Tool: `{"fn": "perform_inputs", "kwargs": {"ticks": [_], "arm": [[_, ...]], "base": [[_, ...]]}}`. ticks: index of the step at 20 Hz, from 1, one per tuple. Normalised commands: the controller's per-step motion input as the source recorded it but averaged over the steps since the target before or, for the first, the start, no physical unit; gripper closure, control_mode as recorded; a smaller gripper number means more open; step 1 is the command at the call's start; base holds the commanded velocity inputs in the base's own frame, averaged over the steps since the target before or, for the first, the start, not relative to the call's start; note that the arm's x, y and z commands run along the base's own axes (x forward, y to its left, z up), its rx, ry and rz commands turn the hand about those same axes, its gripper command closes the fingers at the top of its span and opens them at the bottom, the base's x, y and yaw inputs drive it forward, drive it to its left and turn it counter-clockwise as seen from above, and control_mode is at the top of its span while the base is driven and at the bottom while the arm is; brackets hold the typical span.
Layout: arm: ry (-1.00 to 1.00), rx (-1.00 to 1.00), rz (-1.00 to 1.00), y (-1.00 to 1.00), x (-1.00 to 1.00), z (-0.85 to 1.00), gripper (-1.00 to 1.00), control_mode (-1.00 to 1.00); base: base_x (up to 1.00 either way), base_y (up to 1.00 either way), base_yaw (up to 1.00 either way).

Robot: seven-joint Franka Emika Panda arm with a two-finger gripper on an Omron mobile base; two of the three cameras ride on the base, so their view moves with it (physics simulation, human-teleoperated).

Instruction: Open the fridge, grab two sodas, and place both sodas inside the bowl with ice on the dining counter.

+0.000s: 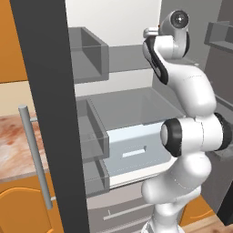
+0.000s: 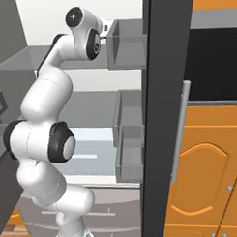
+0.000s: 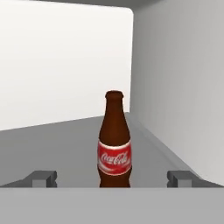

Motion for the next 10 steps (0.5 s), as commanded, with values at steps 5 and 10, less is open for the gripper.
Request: {"fn": "perform_inputs", "kwargs": {"ticks": [5, 10], "arm": [[0.06, 0.0, 0.0, -0.06, 0.26, -0.02, -1.0, -1.0], [0.06, 0.0, 0.0, -0.08, 0.23, -0.05, -1.0, -1.0]], "base": [[0.0, 0.0, 0.0], [0.0, 0.0, 0.0]]}}
